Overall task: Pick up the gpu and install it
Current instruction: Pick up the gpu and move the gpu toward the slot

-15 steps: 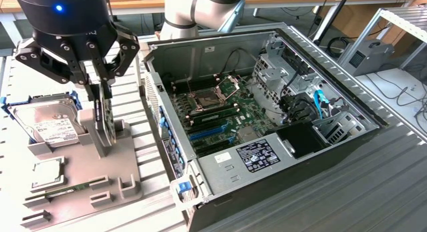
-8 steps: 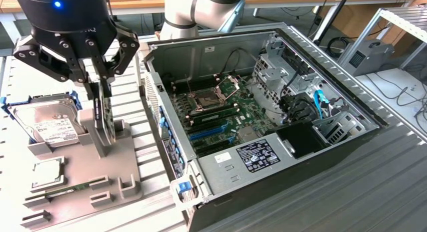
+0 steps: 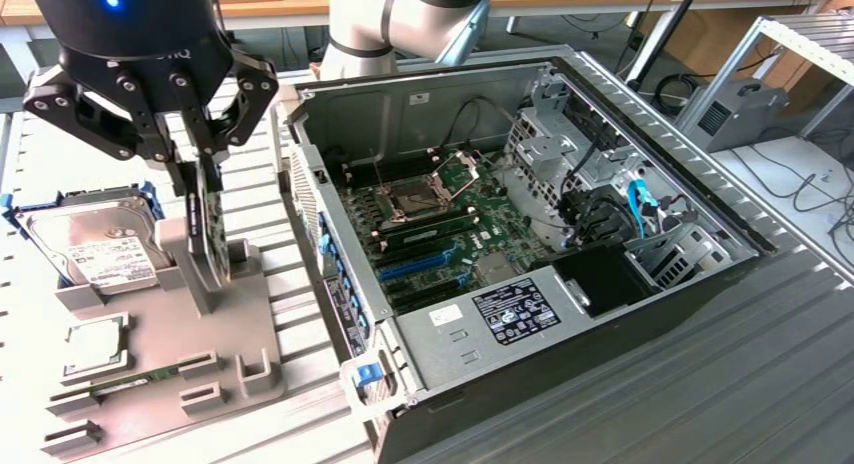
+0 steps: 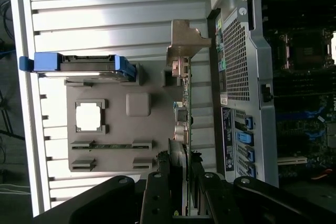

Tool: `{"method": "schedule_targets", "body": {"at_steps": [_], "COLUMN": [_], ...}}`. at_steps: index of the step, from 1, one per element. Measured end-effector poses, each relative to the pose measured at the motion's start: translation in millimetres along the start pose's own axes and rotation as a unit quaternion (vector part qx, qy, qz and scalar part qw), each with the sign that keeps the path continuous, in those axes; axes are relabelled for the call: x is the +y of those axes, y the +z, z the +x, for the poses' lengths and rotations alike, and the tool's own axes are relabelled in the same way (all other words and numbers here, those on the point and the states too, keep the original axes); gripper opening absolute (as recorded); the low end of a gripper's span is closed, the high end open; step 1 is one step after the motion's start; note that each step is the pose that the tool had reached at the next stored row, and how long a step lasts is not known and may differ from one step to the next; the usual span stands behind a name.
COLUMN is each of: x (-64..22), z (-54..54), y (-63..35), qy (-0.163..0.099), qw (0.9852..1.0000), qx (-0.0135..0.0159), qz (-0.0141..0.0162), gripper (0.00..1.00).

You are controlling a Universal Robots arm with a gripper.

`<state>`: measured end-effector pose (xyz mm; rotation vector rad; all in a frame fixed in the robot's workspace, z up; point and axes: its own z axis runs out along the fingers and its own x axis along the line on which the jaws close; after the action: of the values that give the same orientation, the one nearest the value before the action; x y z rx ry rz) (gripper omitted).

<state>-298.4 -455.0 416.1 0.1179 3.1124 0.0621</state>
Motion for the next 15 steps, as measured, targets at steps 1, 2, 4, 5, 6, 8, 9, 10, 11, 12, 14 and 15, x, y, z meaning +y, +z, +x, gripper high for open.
{"method": "schedule_targets", "body": {"at_steps": [1, 2, 4, 5, 6, 8, 9, 10, 11, 12, 14, 15], "x": [0.0, 0.1, 0.1, 0.1, 0.1, 0.1, 0.1, 0.2, 0.2, 0.2, 0.2, 0.3], "z": [0.0, 0.0, 0.0, 0.0, -0.1, -0.1, -0.1, -0.1, -0.1, -0.1, -0.1, -0.1], "y": [-0.4, -0.8, -1.6, -1.9, -2.3, -3.1, -3.5, -3.9, -4.4, -4.7, -5.6, -6.0], "qy": [0.000, 0.000, 0.000, 0.000, 0.000, 0.000, 0.000, 0.000, 0.000, 0.000, 0.000, 0.000], "qw": [1.0000, 1.0000, 1.0000, 1.0000, 1.0000, 1.0000, 1.0000, 1.0000, 1.0000, 1.0000, 1.0000, 1.0000], "qx": [0.0000, 0.0000, 0.0000, 0.0000, 0.0000, 0.0000, 0.0000, 0.0000, 0.0000, 0.0000, 0.0000, 0.0000], "qz": [0.0000, 0.0000, 0.0000, 0.0000, 0.0000, 0.0000, 0.0000, 0.0000, 0.0000, 0.0000, 0.0000, 0.0000], "gripper": [0.26, 0.26, 0.26, 0.26, 0.26, 0.26, 0.26, 0.26, 0.26, 0.26, 0.26, 0.26]}}
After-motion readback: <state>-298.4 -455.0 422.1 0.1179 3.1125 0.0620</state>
